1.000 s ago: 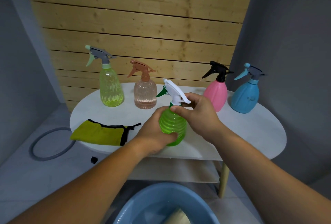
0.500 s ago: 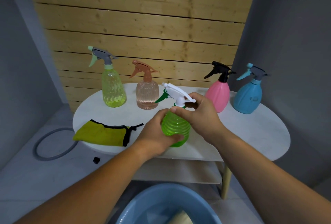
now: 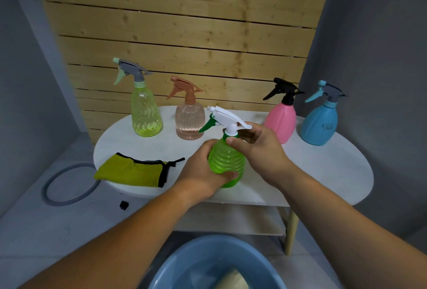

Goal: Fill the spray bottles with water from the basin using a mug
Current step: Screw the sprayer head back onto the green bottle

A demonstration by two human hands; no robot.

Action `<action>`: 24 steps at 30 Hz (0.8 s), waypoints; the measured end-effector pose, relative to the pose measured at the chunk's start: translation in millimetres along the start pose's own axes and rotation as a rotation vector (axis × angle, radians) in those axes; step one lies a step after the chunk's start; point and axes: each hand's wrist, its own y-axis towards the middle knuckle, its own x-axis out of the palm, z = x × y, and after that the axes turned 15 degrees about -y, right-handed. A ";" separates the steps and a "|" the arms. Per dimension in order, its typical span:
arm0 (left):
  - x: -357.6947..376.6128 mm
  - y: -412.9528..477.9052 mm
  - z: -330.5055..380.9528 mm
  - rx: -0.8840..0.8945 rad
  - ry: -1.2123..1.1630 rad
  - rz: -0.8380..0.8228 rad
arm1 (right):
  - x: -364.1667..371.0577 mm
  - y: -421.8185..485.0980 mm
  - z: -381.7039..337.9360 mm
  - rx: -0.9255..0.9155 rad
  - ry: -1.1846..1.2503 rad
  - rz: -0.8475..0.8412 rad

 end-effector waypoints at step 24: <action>-0.4 45.2 19.8 0.069 -0.012 0.065 | -25.5 24.7 8.3 0.224 0.025 -0.121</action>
